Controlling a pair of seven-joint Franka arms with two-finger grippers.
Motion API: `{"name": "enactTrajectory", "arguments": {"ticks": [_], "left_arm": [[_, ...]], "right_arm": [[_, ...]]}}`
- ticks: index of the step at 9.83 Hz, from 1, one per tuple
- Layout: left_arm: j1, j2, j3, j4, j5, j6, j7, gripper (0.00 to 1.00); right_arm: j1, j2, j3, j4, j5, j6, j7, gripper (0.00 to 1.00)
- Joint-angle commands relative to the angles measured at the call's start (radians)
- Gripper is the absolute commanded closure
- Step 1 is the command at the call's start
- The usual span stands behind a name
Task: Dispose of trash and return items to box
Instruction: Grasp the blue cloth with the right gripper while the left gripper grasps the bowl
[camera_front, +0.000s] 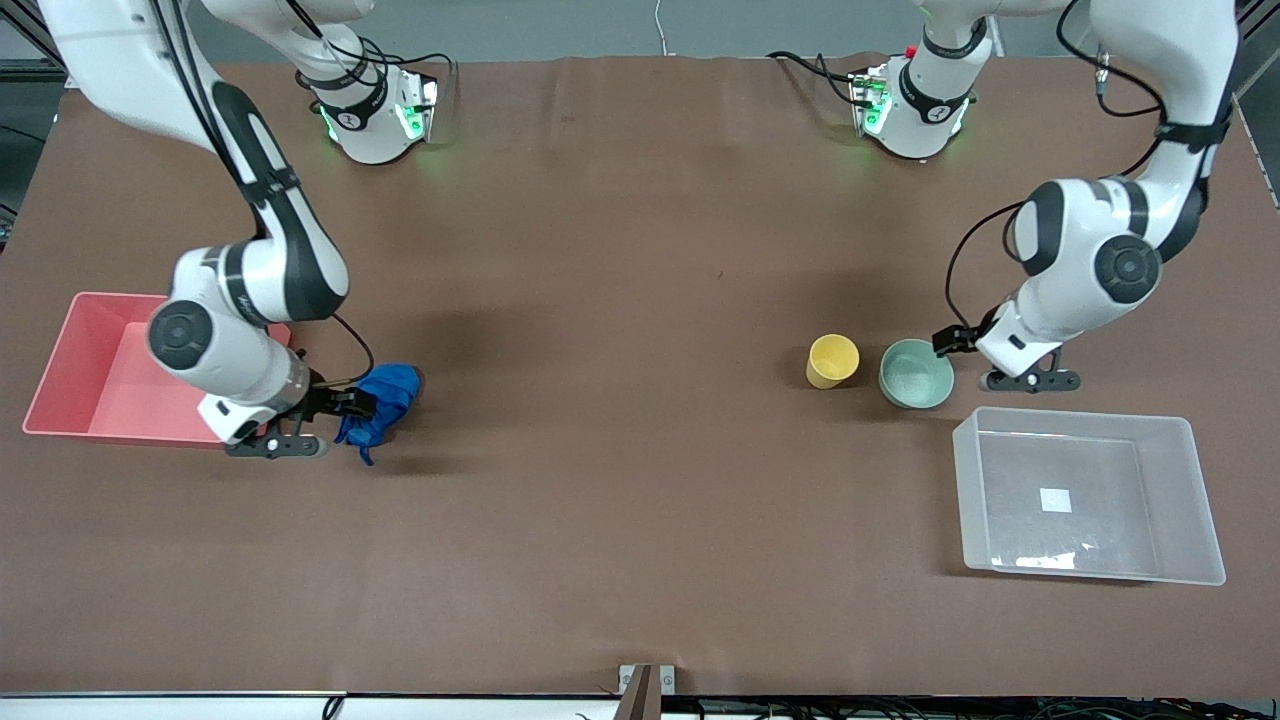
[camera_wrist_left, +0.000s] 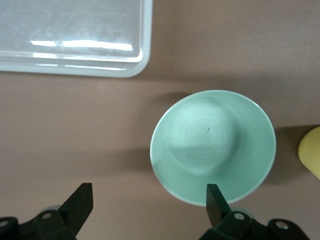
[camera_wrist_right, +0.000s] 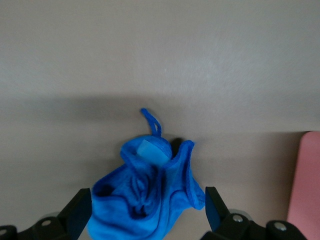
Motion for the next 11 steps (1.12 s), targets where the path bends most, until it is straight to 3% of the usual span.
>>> {"name": "enactTrajectory", "arguments": {"ticks": [1, 2, 3, 4, 5, 6, 7, 9, 11], "left_arm": [[0.001, 0.097, -0.006, -0.002, -0.005, 0.091, -0.006, 0.0], [0.001, 0.117, -0.006, -0.002, -0.005, 0.105, -0.006, 0.02], [0.001, 0.131, -0.006, 0.0, -0.009, 0.129, -0.006, 0.23], [0.002, 0.148, -0.006, 0.001, -0.012, 0.155, -0.011, 0.52], [0.004, 0.151, -0.007, 0.003, -0.012, 0.159, -0.022, 0.81], [0.004, 0.151, -0.007, 0.002, -0.012, 0.159, -0.022, 0.95], [0.002, 0.148, -0.007, -0.002, -0.014, 0.159, -0.022, 1.0], [0.001, 0.065, -0.007, -0.03, -0.014, 0.107, -0.022, 1.0], [0.004, -0.071, -0.007, -0.029, -0.014, -0.092, -0.019, 1.0]], "right_arm": [[-0.014, 0.044, 0.006, -0.032, -0.038, 0.081, 0.014, 0.0], [-0.011, 0.058, 0.006, -0.035, -0.038, 0.084, 0.016, 0.0], [-0.01, 0.058, 0.008, -0.055, -0.038, 0.089, 0.018, 0.01], [-0.008, 0.058, 0.008, -0.066, -0.038, 0.092, 0.018, 0.11], [-0.006, 0.058, 0.009, -0.069, -0.037, 0.088, 0.019, 0.5], [-0.006, 0.06, 0.012, -0.064, -0.031, 0.089, 0.03, 0.82], [-0.006, 0.06, 0.012, -0.064, -0.026, 0.088, 0.065, 0.98], [0.018, 0.06, 0.017, -0.042, -0.028, 0.083, 0.142, 0.99], [0.018, 0.048, 0.044, -0.008, -0.028, 0.05, 0.187, 0.99]]}}
